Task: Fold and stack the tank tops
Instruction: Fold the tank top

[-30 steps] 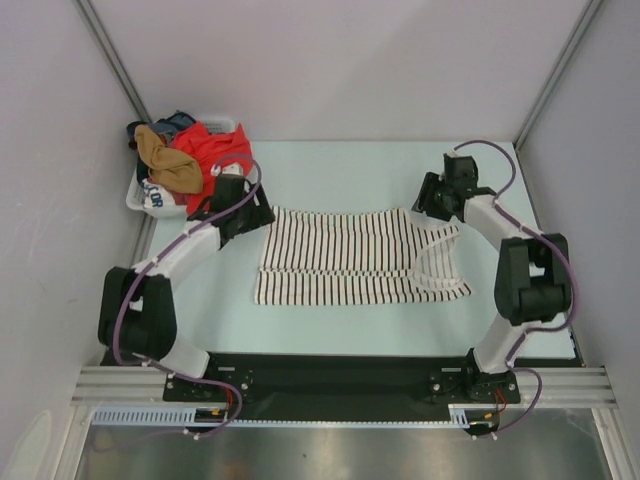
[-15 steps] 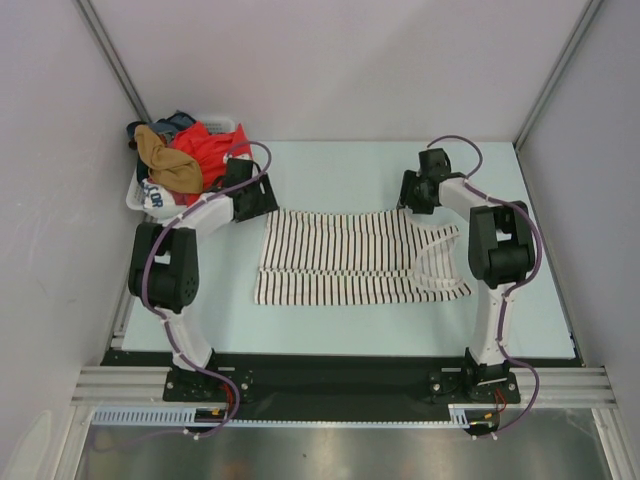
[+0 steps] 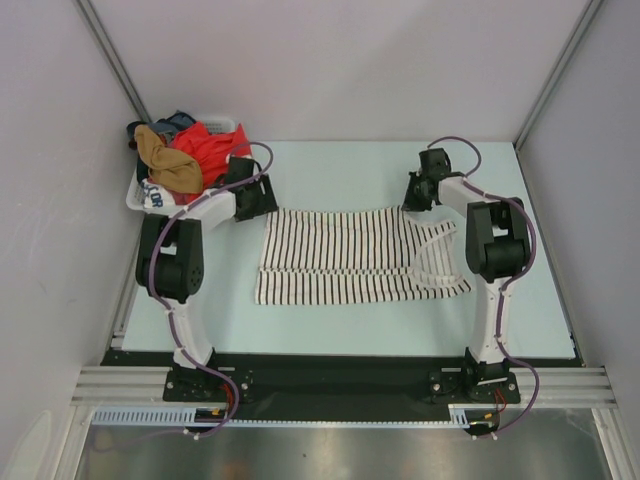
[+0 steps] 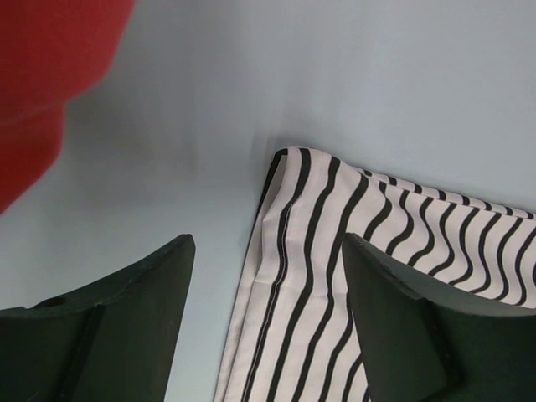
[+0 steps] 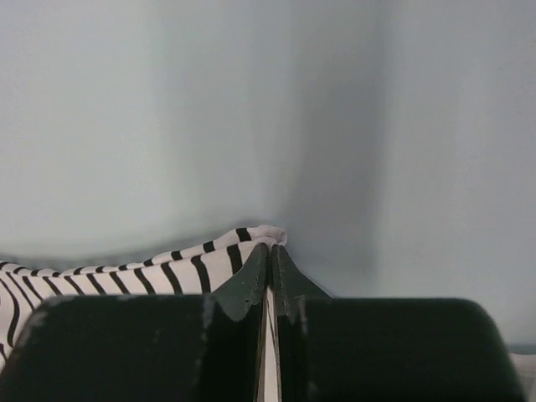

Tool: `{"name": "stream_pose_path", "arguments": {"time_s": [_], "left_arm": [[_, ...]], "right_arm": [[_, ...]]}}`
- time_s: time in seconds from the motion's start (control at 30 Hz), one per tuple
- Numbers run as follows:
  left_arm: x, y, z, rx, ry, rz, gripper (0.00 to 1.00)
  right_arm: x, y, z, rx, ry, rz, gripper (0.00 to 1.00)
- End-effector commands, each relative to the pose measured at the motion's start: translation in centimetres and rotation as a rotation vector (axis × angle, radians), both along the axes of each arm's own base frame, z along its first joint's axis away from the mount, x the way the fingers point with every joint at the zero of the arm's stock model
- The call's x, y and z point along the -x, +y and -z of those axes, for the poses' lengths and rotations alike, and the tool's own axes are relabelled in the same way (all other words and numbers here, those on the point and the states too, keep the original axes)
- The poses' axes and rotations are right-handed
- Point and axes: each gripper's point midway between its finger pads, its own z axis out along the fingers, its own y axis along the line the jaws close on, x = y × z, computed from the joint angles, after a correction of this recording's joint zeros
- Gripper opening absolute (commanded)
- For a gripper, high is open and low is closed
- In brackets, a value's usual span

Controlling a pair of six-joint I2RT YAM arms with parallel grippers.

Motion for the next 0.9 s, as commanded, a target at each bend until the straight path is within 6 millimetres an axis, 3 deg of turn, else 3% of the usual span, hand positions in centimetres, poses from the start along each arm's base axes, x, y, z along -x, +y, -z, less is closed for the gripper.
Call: {"name": "stream_pose_path", "arguments": {"time_s": [0.0,0.13,0.47,0.63,0.77,0.87], "left_arm": [[-1.8,0.8,-1.3,-0.018,-0.047,0.0,0.77],[-2.3,0.8,-1.1,-0.014,-0.045,0.005,0.77],[-4.7,-0.6,-0.8,0.048,-0.035,0.011,0.72],[-6.0,-1.1,0.1,0.065,-0.022,0.0,0.65],[-6.4,-1.6,1.0,0.092,0.005,-0.003,0.46],[-6.3,-2.1,1.7,0.112,0.019,-0.004,0.45]], "right_arm": [[-1.5,0.3,-0.2,-0.037,-0.036,0.003,0.05],[-1.7,-0.8,0.0,-0.105,-0.047,0.058,0.0],[-1.7,-1.3,1.1,-0.223,-0.041,0.086,0.0],[-1.6,-1.6,0.9,-0.251,-0.047,0.091,0.0],[-1.8,-1.7,0.6,-0.25,-0.054,0.091,0.01],[-1.8,-1.9,0.5,-0.253,-0.054,0.094,0.01]]}}
